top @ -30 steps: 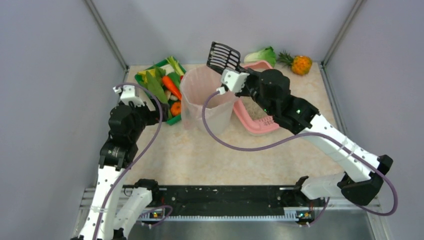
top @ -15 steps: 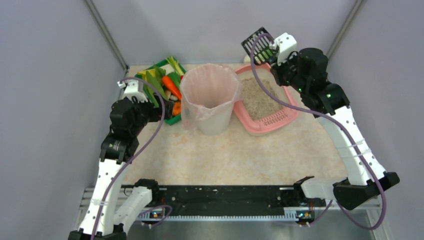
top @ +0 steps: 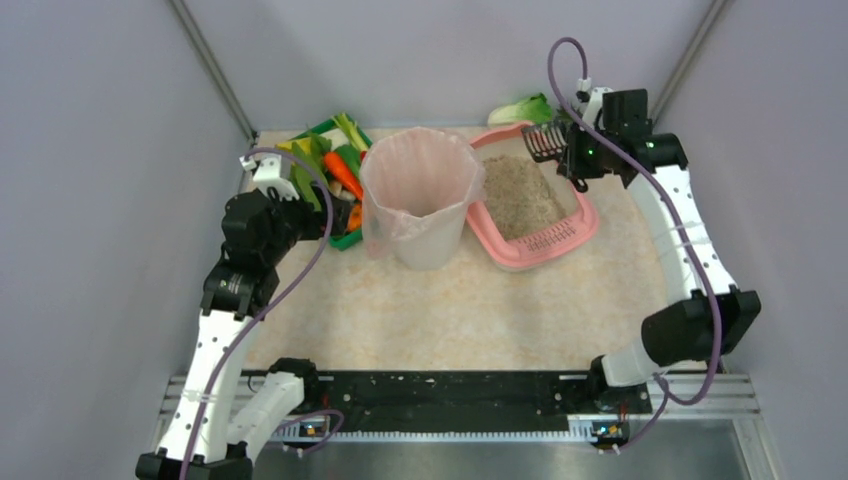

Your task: Clean the litter box

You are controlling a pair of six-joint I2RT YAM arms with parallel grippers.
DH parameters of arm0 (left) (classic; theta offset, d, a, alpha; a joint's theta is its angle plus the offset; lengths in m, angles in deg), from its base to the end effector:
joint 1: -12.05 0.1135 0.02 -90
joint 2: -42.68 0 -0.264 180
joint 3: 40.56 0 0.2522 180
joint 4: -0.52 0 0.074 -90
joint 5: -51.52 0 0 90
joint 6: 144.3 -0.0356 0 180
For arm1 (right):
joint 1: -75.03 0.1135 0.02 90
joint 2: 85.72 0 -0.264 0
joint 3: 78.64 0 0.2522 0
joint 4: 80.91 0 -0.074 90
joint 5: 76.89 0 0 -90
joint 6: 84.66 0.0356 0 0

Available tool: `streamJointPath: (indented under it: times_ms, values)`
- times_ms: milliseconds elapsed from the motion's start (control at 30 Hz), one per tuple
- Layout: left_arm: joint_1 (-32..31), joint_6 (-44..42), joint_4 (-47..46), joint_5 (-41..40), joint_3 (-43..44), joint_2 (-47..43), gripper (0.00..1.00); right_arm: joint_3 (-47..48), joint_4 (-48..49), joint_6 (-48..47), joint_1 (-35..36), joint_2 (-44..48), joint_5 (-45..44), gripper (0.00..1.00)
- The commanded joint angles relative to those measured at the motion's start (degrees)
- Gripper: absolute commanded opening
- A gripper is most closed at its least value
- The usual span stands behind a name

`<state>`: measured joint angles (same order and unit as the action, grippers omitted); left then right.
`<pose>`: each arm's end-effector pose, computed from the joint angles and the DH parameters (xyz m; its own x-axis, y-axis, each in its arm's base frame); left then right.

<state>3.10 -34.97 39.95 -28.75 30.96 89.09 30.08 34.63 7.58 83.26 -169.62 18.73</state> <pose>0.1690 -0.0327 0.3848 -0.3349 -0.2775 -0.9005 0.2165 0.9074 -0.3602 0.3015 0.0471 0.4121 -0.6394 -0.0532 -0.7670 -0.1923 0.9770 0.0925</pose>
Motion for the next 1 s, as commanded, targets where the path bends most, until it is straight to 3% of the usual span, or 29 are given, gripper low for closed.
streamJointPath:
  times_ms: [0,233,400,633,967]
  values:
    - [-0.2,-0.1,-3.1,1.5,2.1,0.5,0.99,4.3,-7.4,6.3,-1.1,-5.0,4.4,0.00]
    - [-0.2,0.0,-2.9,1.8,2.6,1.2,0.98,7.6,-11.1,11.6,-1.5,-11.9,5.1,0.00]
    - [-0.2,-0.2,-2.7,1.6,2.9,1.6,0.99,13.6,-18.1,15.5,-2.5,-18.5,11.3,0.00]
    - [-0.3,-0.4,-2.7,1.1,3.4,2.3,0.98,21.3,-27.1,16.6,-2.5,-26.0,7.4,0.00]
    - [-0.7,-1.1,-2.4,0.7,4.2,3.7,0.98,22.0,-29.7,16.7,-0.2,-30.3,1.3,0.00]
